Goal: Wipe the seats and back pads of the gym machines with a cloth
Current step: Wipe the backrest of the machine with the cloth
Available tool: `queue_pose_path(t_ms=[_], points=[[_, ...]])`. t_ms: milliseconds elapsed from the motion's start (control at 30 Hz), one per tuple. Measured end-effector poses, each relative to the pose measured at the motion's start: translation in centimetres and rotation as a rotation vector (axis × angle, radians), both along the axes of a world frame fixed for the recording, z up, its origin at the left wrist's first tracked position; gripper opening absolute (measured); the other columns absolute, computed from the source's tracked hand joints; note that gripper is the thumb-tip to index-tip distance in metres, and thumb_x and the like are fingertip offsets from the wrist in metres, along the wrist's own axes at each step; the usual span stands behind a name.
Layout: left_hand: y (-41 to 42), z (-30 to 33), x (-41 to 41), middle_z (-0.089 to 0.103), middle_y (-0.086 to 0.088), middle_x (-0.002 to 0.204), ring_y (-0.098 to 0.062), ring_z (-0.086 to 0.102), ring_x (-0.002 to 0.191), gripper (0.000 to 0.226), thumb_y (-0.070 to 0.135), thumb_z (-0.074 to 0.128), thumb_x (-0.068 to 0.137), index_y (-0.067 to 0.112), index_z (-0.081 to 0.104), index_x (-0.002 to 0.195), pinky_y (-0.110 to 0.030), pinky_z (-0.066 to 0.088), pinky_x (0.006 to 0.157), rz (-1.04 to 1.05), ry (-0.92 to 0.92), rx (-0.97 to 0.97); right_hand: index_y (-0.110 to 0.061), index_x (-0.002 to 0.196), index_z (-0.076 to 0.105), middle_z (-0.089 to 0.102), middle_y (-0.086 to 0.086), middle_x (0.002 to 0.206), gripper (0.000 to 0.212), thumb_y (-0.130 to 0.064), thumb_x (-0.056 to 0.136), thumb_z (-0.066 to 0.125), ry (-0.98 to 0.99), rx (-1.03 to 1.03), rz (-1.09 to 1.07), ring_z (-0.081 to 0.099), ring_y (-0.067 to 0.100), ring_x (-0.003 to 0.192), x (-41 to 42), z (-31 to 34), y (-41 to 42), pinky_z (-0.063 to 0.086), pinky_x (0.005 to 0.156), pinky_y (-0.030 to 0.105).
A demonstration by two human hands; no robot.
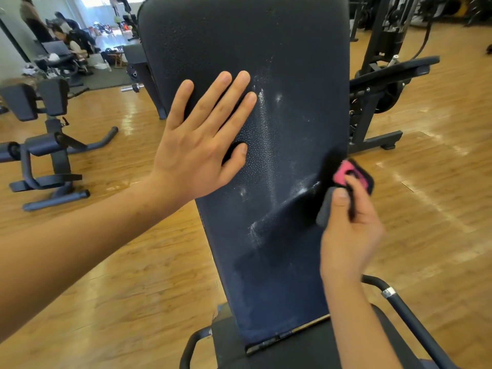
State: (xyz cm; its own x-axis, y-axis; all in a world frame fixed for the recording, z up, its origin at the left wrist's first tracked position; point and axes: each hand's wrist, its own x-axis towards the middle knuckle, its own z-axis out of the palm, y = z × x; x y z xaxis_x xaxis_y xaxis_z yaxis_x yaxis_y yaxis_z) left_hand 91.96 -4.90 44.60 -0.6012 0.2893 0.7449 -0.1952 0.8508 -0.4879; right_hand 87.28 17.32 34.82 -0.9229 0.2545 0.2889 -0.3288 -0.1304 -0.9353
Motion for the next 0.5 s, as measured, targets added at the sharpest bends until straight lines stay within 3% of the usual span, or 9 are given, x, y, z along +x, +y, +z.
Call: queue_pose_path(t_ms=[100,200,333,500], points=[[0.0,0.0,0.0,0.027,-0.008,0.168,-0.025,0.022,0.156,0.061,0.038,0.040,0.104,0.013,0.034,0.160,-0.054,0.012,0.124,-0.003,0.004,0.003,-0.034,0.119,0.064,0.055,-0.010,0.140,0.028,-0.016,0.099,0.056,0.014,0.107,0.082,0.043,0.002,0.136,0.9,-1.4,-2.4,0.038,0.113,0.036],[0.0,-0.1,-0.1,0.028,-0.008,0.167,-0.025,0.023,0.156,0.061,0.038,0.041,0.104,0.013,0.035,0.159,-0.055,0.013,0.124,-0.013,0.010,0.003,-0.043,0.113,0.062,0.051,-0.022,0.134,0.034,-0.013,0.098,0.057,0.048,0.126,0.092,0.041,-0.003,0.135,2.6,-1.8,-3.5,0.040,0.112,0.038],[0.0,-0.1,-0.1,0.027,-0.008,0.167,-0.025,0.023,0.156,0.061,0.038,0.041,0.104,0.013,0.035,0.159,-0.056,0.015,0.123,-0.013,0.011,0.010,-0.034,0.116,0.066,0.058,-0.011,0.134,0.029,-0.013,0.097,0.058,0.121,0.203,0.141,0.042,0.001,0.135,4.8,-3.5,-4.5,0.045,0.107,0.042],[0.0,-0.1,-0.1,0.028,-0.008,0.167,-0.025,0.023,0.156,0.061,0.039,0.042,0.104,0.013,0.035,0.159,-0.057,0.017,0.123,-0.015,0.012,0.015,-0.026,0.118,0.070,0.061,-0.010,0.132,0.028,-0.016,0.094,0.059,0.174,0.304,0.246,0.049,0.005,0.131,8.5,-5.9,-5.3,0.048,0.102,0.027]])
